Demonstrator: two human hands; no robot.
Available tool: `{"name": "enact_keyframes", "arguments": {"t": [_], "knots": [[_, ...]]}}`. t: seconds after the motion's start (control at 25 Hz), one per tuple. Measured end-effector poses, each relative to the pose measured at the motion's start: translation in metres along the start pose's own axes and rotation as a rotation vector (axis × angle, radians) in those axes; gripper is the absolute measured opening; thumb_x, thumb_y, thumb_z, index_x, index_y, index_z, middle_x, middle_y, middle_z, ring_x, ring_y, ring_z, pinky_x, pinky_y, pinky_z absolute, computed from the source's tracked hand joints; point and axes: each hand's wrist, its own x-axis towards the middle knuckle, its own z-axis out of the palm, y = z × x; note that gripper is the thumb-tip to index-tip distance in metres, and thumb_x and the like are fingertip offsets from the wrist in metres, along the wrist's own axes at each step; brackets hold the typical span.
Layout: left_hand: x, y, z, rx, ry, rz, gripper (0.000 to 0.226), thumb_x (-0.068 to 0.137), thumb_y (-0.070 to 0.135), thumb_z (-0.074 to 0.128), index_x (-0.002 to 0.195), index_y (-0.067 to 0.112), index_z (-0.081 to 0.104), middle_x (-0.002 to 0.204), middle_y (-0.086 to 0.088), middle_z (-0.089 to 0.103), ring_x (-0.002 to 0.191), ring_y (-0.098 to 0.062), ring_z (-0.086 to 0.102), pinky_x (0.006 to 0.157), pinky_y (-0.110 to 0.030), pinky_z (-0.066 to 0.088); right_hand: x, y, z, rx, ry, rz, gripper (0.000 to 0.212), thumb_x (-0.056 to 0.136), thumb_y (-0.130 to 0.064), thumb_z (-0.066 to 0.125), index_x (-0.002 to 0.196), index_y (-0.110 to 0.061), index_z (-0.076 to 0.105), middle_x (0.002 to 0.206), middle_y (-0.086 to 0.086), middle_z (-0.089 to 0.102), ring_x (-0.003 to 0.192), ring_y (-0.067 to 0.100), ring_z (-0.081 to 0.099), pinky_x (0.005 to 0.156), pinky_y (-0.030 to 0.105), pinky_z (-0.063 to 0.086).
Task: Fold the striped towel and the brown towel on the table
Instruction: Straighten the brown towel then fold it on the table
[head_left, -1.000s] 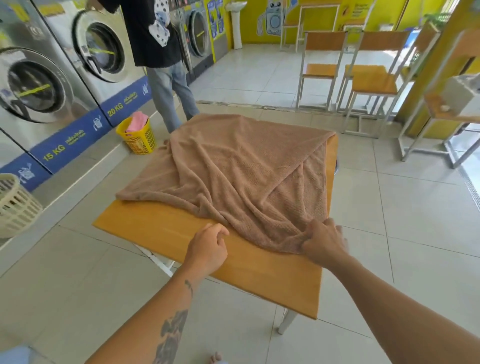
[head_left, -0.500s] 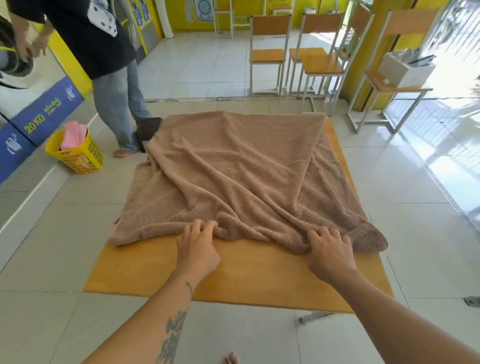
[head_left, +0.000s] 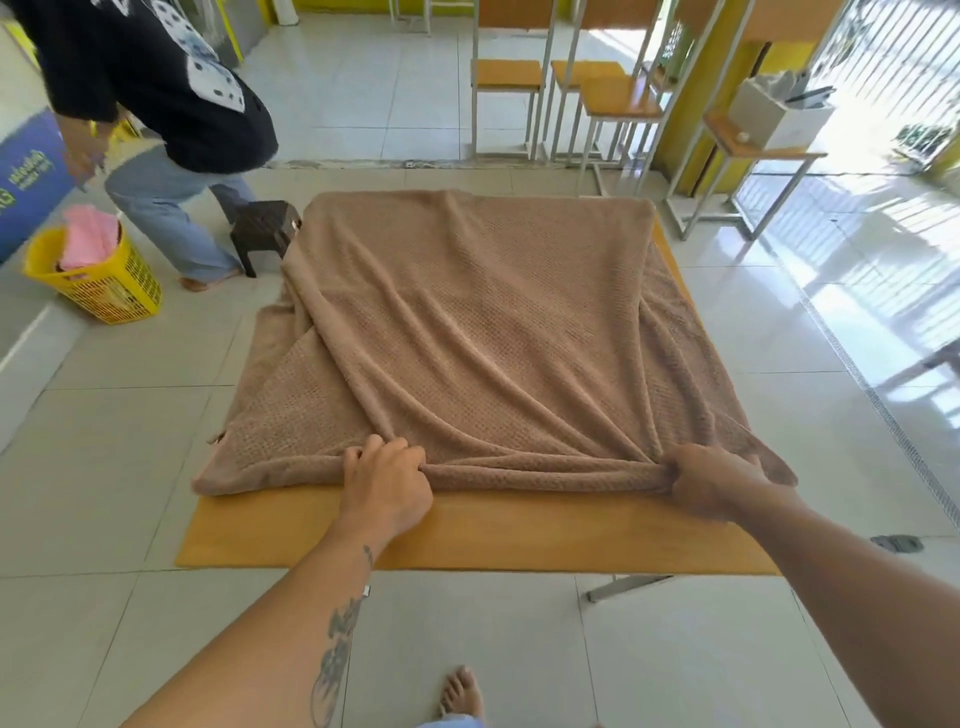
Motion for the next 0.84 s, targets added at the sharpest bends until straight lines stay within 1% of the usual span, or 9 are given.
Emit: {"name": "enact_keyframes", "arguments": {"t": [0.12,0.28,0.4,0.48,0.52,0.6,0.72,0.76,0.84], "knots": [[-0.018,0.002,0.001,-0.018,-0.017,-0.024,0.029,0.089,0.018,0.037,0.097,0.024,0.064,0.109,0.004,0.061,0.106,-0.022,0.046,0.094,-0.043,0.034,-0.006,-0.002,0.005,-0.050,-0.069,-0.015,0.032,0.088,-0.024,0.042,0.114,-0.035,0.060,0.117,-0.001,0.061,0.118,0.028,0.053,0.104,0.053,0.028],[-0.047,0.011,0.001,-0.041,-0.067,-0.088,0.028,0.088,0.017,0.037,0.092,0.024,0.064,0.106,0.004,0.062,0.104,-0.022,0.048,0.094,-0.043,0.034,-0.020,0.006,0.008,-0.061,-0.094,-0.077,0.029,0.090,-0.027,0.043,0.114,-0.029,0.059,0.107,-0.001,0.057,0.113,0.028,0.053,0.102,0.052,0.033],[-0.066,0.020,0.000,-0.012,-0.087,-0.106,0.028,0.089,0.018,0.038,0.097,0.025,0.064,0.106,0.005,0.060,0.105,-0.022,0.048,0.095,-0.043,0.035,-0.032,0.013,0.015,-0.077,-0.096,-0.094,0.031,0.087,-0.031,0.043,0.114,-0.028,0.058,0.113,0.000,0.061,0.111,0.028,0.055,0.100,0.050,0.038],[-0.076,0.024,0.000,-0.010,-0.098,-0.122,0.028,0.088,0.016,0.039,0.100,0.026,0.063,0.107,0.005,0.058,0.105,-0.021,0.046,0.095,-0.042,0.036,-0.039,0.018,0.018,-0.091,-0.122,-0.105,0.025,0.088,-0.035,0.046,0.110,-0.028,0.056,0.117,0.001,0.061,0.112,0.028,0.055,0.098,0.048,0.040],[-0.080,0.025,0.001,-0.023,-0.093,-0.131,0.028,0.087,0.015,0.040,0.100,0.027,0.062,0.107,0.005,0.057,0.105,-0.021,0.045,0.096,-0.041,0.037,-0.042,0.019,0.019,-0.101,-0.127,-0.111,0.023,0.087,-0.036,0.047,0.107,-0.029,0.055,0.118,0.001,0.061,0.111,0.028,0.055,0.098,0.047,0.041],[-0.086,0.025,-0.002,-0.062,-0.075,-0.146,0.025,0.087,0.014,0.041,0.094,0.030,0.058,0.105,0.006,0.054,0.104,-0.021,0.044,0.096,-0.041,0.037,-0.046,0.017,0.018,-0.124,-0.133,-0.111,0.028,0.087,-0.041,0.049,0.110,-0.028,0.057,0.119,0.001,0.061,0.111,0.028,0.056,0.098,0.048,0.043],[-0.090,0.022,-0.004,-0.157,-0.060,-0.147,0.021,0.087,0.016,0.043,0.091,0.032,0.055,0.105,0.008,0.054,0.106,-0.020,0.046,0.097,-0.042,0.038,-0.058,0.001,0.011,-0.209,-0.061,-0.144,0.034,0.087,-0.047,0.051,0.111,-0.022,0.057,0.113,0.000,0.060,0.105,0.025,0.057,0.095,0.046,0.045],[-0.090,0.020,-0.004,-0.175,-0.058,-0.135,0.020,0.088,0.018,0.044,0.094,0.033,0.055,0.106,0.009,0.053,0.107,-0.019,0.046,0.097,-0.042,0.037,-0.062,-0.009,0.009,-0.191,-0.004,-0.184,0.032,0.088,-0.046,0.051,0.109,-0.022,0.055,0.110,0.000,0.058,0.101,0.024,0.056,0.094,0.046,0.046],[-0.087,0.014,-0.006,-0.201,-0.082,-0.094,0.018,0.091,0.022,0.046,0.099,0.035,0.056,0.108,0.010,0.053,0.108,-0.017,0.045,0.099,-0.042,0.036,-0.066,-0.034,0.010,-0.088,0.081,-0.271,0.036,0.087,-0.038,0.052,0.120,-0.023,0.050,0.115,0.003,0.054,0.106,0.025,0.052,0.095,0.046,0.045]]}}
